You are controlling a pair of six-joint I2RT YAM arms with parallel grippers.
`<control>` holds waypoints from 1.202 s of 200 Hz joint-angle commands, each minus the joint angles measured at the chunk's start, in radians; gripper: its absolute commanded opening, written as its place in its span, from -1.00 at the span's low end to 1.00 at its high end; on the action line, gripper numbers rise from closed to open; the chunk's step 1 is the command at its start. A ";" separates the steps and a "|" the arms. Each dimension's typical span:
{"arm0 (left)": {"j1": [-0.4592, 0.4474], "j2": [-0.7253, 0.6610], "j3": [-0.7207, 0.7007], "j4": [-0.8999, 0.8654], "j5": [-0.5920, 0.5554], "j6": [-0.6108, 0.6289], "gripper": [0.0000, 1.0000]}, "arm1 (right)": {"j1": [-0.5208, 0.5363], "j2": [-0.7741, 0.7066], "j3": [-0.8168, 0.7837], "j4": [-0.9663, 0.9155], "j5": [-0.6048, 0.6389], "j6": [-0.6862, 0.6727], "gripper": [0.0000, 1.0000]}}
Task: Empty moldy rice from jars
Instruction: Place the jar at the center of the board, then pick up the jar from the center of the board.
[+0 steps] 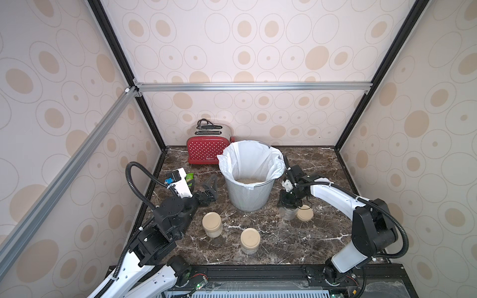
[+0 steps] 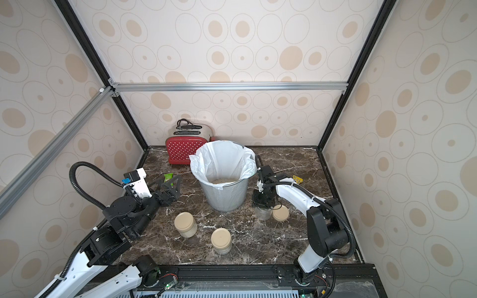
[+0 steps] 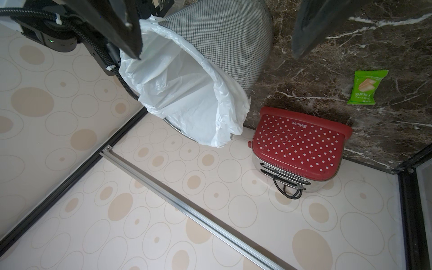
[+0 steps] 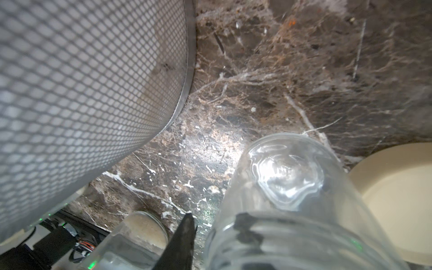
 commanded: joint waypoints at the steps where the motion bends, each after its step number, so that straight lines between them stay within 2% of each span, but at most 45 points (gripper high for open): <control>1: 0.000 0.001 0.000 -0.014 -0.005 -0.013 0.98 | -0.005 -0.026 0.042 -0.055 0.030 -0.010 -0.25; 69: 0.000 0.014 -0.006 -0.008 -0.006 0.001 0.98 | -0.005 -0.223 0.086 -0.219 0.152 -0.041 -0.08; 114: 0.000 -0.007 -0.017 -0.005 -0.050 0.018 0.98 | 0.022 -0.401 0.035 -0.230 0.121 -0.076 0.09; 159: 0.000 -0.010 -0.026 -0.003 -0.071 0.019 0.98 | 0.188 -0.481 0.000 -0.217 0.194 -0.082 0.30; 240: 0.000 0.003 -0.030 -0.004 -0.059 -0.009 0.98 | 0.510 -0.381 0.025 -0.140 0.288 -0.073 0.58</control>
